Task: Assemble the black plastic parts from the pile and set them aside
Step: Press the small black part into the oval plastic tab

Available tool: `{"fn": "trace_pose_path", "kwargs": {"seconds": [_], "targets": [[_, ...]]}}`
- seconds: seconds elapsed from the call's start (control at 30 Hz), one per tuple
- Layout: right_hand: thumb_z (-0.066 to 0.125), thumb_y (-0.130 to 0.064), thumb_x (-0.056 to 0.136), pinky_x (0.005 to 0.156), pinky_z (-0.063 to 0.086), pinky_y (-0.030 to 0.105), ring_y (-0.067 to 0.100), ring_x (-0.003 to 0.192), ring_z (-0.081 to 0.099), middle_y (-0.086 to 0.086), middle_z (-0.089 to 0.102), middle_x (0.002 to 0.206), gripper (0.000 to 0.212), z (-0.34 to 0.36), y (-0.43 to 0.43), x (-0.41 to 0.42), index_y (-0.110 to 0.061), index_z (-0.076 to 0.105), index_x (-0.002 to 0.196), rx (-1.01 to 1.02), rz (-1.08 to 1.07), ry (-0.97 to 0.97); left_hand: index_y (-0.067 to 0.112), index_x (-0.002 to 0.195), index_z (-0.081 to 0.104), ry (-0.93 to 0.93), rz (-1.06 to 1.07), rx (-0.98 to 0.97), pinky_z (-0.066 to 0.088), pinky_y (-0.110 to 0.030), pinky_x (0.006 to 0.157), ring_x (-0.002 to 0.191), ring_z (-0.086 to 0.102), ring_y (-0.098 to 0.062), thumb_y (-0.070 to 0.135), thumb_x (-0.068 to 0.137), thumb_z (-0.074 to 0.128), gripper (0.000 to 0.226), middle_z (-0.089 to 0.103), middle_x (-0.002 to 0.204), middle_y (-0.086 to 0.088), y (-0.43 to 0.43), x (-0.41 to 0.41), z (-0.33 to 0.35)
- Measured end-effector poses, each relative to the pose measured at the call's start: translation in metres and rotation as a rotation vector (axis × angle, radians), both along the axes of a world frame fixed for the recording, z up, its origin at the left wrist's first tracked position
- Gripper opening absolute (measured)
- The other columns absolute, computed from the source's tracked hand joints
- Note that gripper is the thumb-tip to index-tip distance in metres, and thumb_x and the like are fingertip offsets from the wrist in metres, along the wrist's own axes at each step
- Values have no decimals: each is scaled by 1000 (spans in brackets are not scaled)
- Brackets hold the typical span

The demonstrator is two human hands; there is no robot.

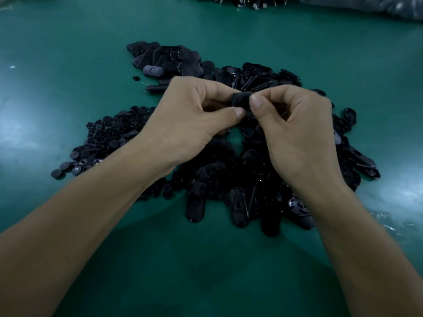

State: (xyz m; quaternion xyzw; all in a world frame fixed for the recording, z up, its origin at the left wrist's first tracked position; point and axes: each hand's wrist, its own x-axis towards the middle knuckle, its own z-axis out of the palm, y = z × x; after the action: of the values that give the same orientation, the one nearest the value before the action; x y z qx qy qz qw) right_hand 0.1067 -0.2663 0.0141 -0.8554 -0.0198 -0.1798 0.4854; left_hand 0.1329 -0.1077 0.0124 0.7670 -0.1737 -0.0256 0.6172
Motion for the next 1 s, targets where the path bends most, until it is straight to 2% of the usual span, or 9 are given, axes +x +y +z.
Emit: {"fn": "trace_pose_path", "kwargs": {"seconds": [0.1,0.23,0.4,0.53,0.7,0.87,0.93,1.0], "targets": [[61,-26,100,65,46,9,-7,73,61,-18,65,76,16,0,1,0,-33,66,86,-14,12,15,28,94,78,-14,-1,29,56,-49,86,81,72,-25,10,91,72,19,78,87,-6,-1,0,-1],[61,-25,100,64,45,9,-7,70,60,-18,64,74,19,0,2,0,-35,65,83,-39,25,14,28,96,77,-40,13,74,58,-45,82,79,73,-16,10,92,70,19,78,84,2,-3,-1,-2],[67,-24,96,69,48,9,-7,76,64,-21,67,77,14,0,1,-1,-34,67,87,-32,5,-41,27,100,78,-81,38,122,58,-52,78,82,72,-26,19,93,68,14,77,84,2,-3,-2,-3],[76,-21,89,68,49,12,-3,73,66,-16,70,78,11,0,0,0,-30,70,86,55,-16,-74,24,100,77,-92,50,128,61,-46,78,79,72,-13,21,95,67,12,76,83,7,-4,-3,-3],[77,-18,88,72,53,13,-2,78,69,-16,72,80,10,-1,0,0,-27,74,91,85,-23,-76,24,100,76,-114,63,142,61,-36,75,77,72,-8,21,95,66,12,76,81,10,-5,-2,-5],[73,-15,91,78,56,18,-2,83,70,-16,72,86,15,0,2,-1,-28,73,97,73,18,-66,29,90,76,-149,126,160,47,-14,60,63,64,4,24,92,70,8,72,71,18,-3,0,-6],[73,-14,90,78,57,19,0,82,70,-15,73,85,16,0,2,-1,-29,72,96,80,43,-66,30,88,75,-141,137,159,46,-14,58,62,62,4,24,91,71,8,71,70,17,-2,1,-6],[74,-14,90,75,56,19,2,80,70,-14,72,84,16,-2,0,0,-29,71,96,86,47,-85,26,89,76,-96,122,127,51,-23,58,63,62,-3,22,92,71,7,73,72,7,-2,2,-6]]}}
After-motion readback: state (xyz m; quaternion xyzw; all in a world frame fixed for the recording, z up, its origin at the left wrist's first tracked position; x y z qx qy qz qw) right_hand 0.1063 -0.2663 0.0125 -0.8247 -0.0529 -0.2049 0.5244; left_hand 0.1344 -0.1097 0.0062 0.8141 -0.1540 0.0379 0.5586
